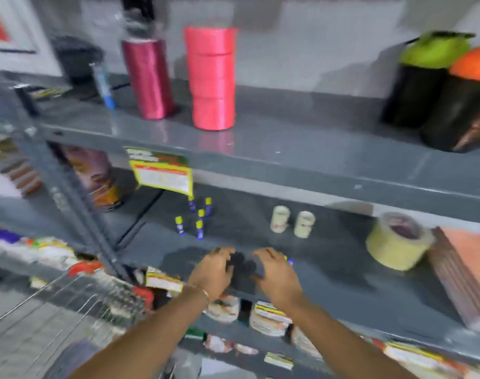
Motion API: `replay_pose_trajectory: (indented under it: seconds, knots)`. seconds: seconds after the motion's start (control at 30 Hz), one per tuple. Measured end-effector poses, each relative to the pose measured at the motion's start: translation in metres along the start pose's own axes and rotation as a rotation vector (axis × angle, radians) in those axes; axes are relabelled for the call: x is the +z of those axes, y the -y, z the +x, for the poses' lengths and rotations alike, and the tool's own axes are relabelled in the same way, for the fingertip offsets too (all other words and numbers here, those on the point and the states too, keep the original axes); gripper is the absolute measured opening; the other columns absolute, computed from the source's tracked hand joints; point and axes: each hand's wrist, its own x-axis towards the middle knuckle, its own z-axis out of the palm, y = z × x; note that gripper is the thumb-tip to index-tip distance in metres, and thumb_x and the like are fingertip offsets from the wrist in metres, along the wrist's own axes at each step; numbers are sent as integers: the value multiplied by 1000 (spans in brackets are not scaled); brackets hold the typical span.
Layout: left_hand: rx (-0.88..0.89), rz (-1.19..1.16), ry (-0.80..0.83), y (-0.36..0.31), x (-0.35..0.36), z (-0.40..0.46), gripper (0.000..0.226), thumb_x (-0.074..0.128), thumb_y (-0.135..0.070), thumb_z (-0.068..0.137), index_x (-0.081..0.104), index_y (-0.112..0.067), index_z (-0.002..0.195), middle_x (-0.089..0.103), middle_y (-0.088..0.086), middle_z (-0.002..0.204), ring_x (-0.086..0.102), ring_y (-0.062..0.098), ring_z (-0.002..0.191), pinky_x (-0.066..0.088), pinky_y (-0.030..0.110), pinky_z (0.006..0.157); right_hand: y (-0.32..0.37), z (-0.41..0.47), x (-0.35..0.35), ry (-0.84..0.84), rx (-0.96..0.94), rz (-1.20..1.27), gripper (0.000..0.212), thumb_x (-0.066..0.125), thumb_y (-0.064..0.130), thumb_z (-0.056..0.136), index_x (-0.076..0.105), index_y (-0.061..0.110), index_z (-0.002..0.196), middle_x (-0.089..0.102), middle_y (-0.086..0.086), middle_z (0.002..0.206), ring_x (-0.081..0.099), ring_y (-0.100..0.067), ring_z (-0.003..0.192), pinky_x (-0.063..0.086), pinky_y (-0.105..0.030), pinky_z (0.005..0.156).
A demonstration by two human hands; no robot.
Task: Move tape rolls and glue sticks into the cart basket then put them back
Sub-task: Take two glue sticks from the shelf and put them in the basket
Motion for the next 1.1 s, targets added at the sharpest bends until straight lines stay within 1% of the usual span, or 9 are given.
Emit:
replay_pose_trajectory:
  seconds: [0.17,0.23,0.33,0.53,0.7,0.8,0.9,1.03,1.1]
  knots:
    - [-42,-98,143,-77,56,22,29,58,-11,84,66,-12,111,71,15,110,64,31,107,49,34,93,-66,-11,-25,142,195,-119,40,59,4,81,58,18,118,54,-9,127,49,-32,120,46,-40,95]
    - [-42,-92,204,-94,67,26,30,59,-12,82,65,-13,111,70,16,111,63,34,107,50,36,91,-73,-15,-27,183,195,-128,35,54,5,85,59,16,118,56,-12,122,51,-34,117,46,-40,91]
    - [2,-61,280,-113,83,29,37,59,-9,80,64,-18,115,70,13,113,63,34,107,50,36,91,-88,-29,-29,170,172,-150,41,47,13,93,49,23,132,55,-14,119,51,-35,113,45,-39,86]
    - [-25,-8,239,-108,87,33,30,53,-5,85,72,-19,103,72,9,105,65,28,95,50,29,82,-95,-32,-25,182,98,-252,52,51,11,90,41,29,138,48,-11,129,46,-35,118,44,-44,95]
    - [-108,7,209,-99,83,28,16,55,-8,84,70,-14,87,72,11,95,66,29,89,54,34,80,-97,-24,-20,208,63,-339,39,53,12,91,53,23,128,52,-9,128,48,-32,115,46,-42,92]
    - [-170,25,196,-86,73,27,10,64,-8,77,65,-11,86,71,11,93,66,31,90,55,35,78,-99,-16,-20,191,54,-298,39,50,5,90,57,20,125,56,-9,126,51,-31,115,48,-39,93]
    - [-238,-8,158,-66,62,21,25,69,-14,72,58,-9,95,70,13,93,66,32,89,54,36,76,-93,-10,-19,148,132,-175,36,50,5,86,65,16,117,61,-9,122,57,-30,111,46,-33,93]
    - [-290,-179,45,-26,36,2,16,67,-18,68,60,-11,81,71,12,80,65,31,82,49,33,70,-66,2,-15,-21,221,111,11,62,14,82,70,21,86,69,-5,95,65,-25,88,49,-27,75]
    - [-333,-263,-28,6,11,-14,20,61,-25,65,63,-10,77,71,9,72,66,30,76,49,35,67,-35,13,-5,-13,208,308,21,69,10,80,60,29,81,69,1,85,66,-17,79,49,-20,69]
